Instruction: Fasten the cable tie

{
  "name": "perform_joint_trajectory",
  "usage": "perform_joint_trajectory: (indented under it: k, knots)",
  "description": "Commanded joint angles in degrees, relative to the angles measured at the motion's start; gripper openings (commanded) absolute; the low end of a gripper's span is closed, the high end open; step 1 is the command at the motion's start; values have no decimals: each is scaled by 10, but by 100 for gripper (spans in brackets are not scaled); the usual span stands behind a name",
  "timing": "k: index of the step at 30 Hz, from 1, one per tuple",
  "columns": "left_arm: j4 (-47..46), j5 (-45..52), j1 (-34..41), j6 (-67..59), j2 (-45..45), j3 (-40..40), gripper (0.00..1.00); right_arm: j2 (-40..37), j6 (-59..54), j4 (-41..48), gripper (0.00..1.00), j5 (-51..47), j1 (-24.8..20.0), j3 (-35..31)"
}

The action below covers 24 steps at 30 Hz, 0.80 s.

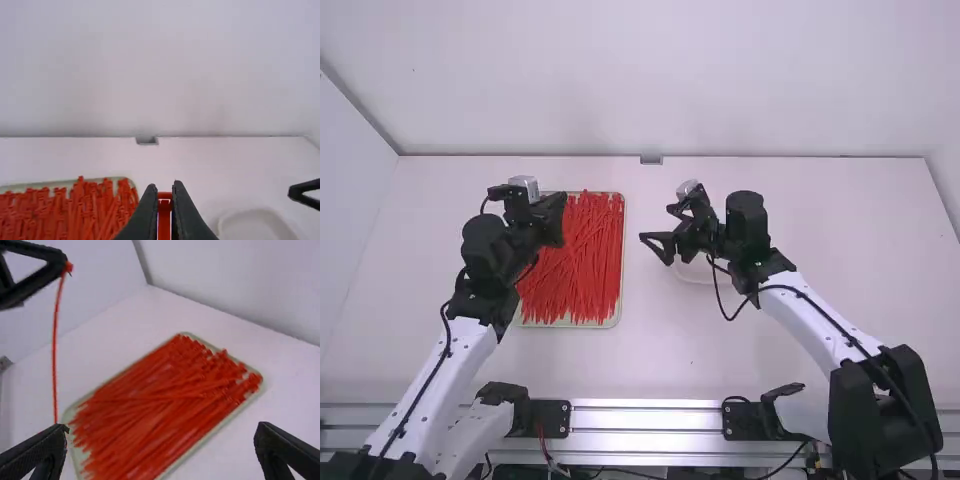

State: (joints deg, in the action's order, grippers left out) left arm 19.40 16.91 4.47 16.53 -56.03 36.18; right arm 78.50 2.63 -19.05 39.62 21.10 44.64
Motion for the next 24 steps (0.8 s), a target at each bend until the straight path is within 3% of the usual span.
perform_joint_trajectory:
  k: [1, 5, 13, 24]
  knots:
    - [11, 24, 7, 23, 2, -5, 2, 3, 44, -19, 100, 10, 11, 15]
    - [60, 61, 41, 21, -16, -5, 2, 3, 83, -63, 100, 9, 31, 15]
    - [125, 17, 104, 32, -53, -5, 2, 3, 91, -121, 100, 0, 72, 15]
    - [248, 16, 160, 36, -83, -5, 2, 3, 91, -138, 99, -138, 133, 15]
